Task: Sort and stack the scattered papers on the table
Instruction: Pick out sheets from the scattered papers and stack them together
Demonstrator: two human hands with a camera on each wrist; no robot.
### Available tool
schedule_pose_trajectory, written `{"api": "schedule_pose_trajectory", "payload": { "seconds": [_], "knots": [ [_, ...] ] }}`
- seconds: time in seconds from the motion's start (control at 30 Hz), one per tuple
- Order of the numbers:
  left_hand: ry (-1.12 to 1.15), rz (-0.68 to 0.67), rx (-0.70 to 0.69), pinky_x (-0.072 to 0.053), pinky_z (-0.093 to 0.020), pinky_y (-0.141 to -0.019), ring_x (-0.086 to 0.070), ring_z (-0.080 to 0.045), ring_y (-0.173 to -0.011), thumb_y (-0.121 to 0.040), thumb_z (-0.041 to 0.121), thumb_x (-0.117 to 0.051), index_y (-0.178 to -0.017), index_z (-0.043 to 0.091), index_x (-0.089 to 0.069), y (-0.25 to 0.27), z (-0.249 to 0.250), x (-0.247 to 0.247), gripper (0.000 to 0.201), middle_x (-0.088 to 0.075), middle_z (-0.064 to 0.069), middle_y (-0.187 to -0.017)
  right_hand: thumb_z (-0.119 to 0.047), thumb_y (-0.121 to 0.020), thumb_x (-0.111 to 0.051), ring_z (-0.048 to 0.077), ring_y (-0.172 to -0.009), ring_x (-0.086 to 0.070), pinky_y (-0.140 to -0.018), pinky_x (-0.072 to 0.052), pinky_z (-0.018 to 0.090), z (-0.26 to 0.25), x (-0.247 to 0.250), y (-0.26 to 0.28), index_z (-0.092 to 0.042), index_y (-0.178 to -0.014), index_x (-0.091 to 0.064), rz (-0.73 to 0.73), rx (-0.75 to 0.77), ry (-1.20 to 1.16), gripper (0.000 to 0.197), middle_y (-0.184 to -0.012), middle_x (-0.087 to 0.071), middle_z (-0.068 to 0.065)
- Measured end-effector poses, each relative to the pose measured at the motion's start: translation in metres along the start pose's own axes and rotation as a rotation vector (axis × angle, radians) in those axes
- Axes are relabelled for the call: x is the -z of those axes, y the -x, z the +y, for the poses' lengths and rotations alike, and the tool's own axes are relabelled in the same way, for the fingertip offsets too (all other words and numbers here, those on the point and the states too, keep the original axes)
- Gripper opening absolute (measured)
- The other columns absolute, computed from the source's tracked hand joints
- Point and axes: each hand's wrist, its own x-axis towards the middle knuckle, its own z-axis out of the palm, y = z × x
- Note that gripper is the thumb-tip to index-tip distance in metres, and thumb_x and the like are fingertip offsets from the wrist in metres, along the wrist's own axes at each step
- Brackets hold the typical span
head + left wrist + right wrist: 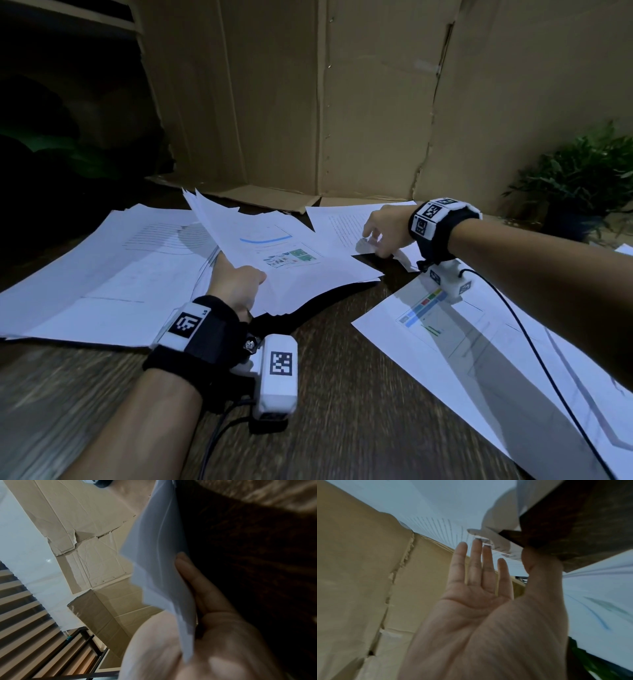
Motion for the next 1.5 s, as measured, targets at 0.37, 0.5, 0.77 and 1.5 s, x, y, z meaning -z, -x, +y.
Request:
{"api": "schedule_pose_trajectory", "payload": {
  "seconds": [0.37,0.5,0.77,1.5],
  "knots": [
    [0.019,-0.009,0.028,-0.053,-0.027,-0.064,-0.064,-0.029,-0.105,-0.088,-0.014,-0.042,-0.138,0.017,-0.048,-0.001,-0.002,-0.001,0.059,-0.065,-0.007,-0.122,-0.016,-0.089,-0.065,0.030,-0.090,-0.055,-0.069,-0.041,0.033,-0.016,-0.001,-0.006,-0.008,-0.135,-0.055,0.028,0.027,0.196,0.048,-0.107,-0.055,0.012],
    [0.038,0.001,0.035,-0.057,-0.036,-0.075,-0.065,-0.032,-0.107,-0.085,-0.014,-0.043,-0.136,0.018,-0.049,-0.003,-0.004,-0.001,0.061,-0.066,-0.007,-0.121,-0.014,-0.088,-0.057,0.031,-0.079,-0.060,-0.064,-0.048,0.034,-0.020,-0.006,-0.007,-0.008,-0.088,-0.057,0.105,-0.063,0.222,0.006,-0.096,-0.060,0.014],
    [0.041,-0.020,0.051,-0.055,-0.024,-0.053,-0.065,-0.030,-0.103,-0.087,-0.015,-0.042,-0.139,0.018,-0.047,-0.001,-0.003,-0.001,0.062,-0.065,-0.008,-0.122,-0.011,-0.093,-0.054,0.036,-0.094,-0.063,-0.071,-0.043,0.036,0.001,0.027,0.018,-0.006,-0.105,-0.060,0.375,-0.404,-0.007,0.014,-0.109,-0.065,0.016],
    [0.058,-0.226,-0.026,-0.055,-0.031,-0.072,-0.068,-0.024,-0.099,-0.097,0.006,-0.057,-0.126,0.014,-0.060,0.032,0.028,-0.004,0.030,-0.072,-0.006,-0.113,0.000,-0.087,-0.072,-0.011,-0.083,-0.064,-0.073,-0.042,0.005,0.007,0.003,0.093,-0.007,-0.101,-0.076,0.373,0.031,-1.155,0.016,-0.077,-0.068,-0.026]
  ]
}}
